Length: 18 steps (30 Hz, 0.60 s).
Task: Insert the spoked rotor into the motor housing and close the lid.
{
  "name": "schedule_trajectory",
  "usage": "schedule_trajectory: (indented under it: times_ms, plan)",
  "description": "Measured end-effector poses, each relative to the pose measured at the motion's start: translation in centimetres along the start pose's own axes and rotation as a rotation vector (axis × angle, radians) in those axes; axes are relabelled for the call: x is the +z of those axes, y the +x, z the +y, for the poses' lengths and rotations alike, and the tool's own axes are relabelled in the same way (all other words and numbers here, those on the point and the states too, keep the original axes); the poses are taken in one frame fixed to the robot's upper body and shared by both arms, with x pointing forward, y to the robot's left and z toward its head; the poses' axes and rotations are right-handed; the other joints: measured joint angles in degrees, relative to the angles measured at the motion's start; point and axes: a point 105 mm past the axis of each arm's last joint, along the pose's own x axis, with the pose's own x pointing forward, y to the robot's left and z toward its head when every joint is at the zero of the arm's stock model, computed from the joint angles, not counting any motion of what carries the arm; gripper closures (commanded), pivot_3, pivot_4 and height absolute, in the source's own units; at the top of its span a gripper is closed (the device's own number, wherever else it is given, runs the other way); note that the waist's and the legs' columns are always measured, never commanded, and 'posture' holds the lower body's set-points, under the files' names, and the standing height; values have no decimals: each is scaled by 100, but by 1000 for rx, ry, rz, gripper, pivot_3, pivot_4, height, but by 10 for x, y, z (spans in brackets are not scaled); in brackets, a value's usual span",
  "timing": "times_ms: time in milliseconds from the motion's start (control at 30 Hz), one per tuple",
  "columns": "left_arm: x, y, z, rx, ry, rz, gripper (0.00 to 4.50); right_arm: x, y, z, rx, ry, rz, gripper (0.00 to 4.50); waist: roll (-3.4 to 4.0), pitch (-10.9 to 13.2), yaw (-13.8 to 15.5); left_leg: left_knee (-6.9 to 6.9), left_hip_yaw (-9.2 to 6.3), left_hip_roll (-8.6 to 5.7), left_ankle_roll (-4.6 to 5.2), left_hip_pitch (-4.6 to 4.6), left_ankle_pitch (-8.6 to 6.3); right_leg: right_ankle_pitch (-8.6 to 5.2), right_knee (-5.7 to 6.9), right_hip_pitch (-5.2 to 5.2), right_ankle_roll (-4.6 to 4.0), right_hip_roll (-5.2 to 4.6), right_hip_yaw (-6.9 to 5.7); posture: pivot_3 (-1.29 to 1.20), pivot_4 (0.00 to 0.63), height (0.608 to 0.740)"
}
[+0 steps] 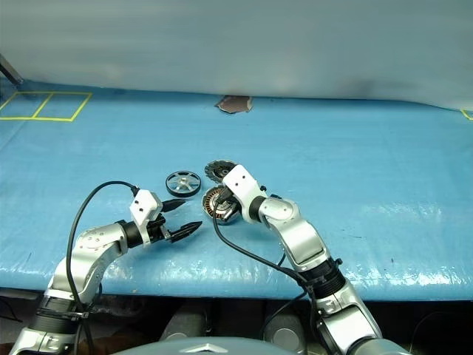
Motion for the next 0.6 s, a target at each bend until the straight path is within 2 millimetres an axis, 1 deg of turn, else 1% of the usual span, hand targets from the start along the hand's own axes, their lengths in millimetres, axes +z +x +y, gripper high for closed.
schedule_trajectory:
  times_ms: [167,300,600]
  plan:
    - [-1,0,0,3,-2,1,0,-2,1,2,8,0,10,4481,0,0,-1,0,0,0,0,0,0,0,0,0,0,0,0,0,150,740]
    - [-1,0,0,6,-4,3,0,-11,3,3,14,14,35,4481,0,0,1,0,0,0,0,0,0,0,0,0,0,0,0,0,150,740]
    - [-2,-1,0,10,-5,4,0,-15,5,4,19,32,35,4481,0,-1,1,2,0,1,0,6,0,0,1,7,-1,1,0,0,150,740]
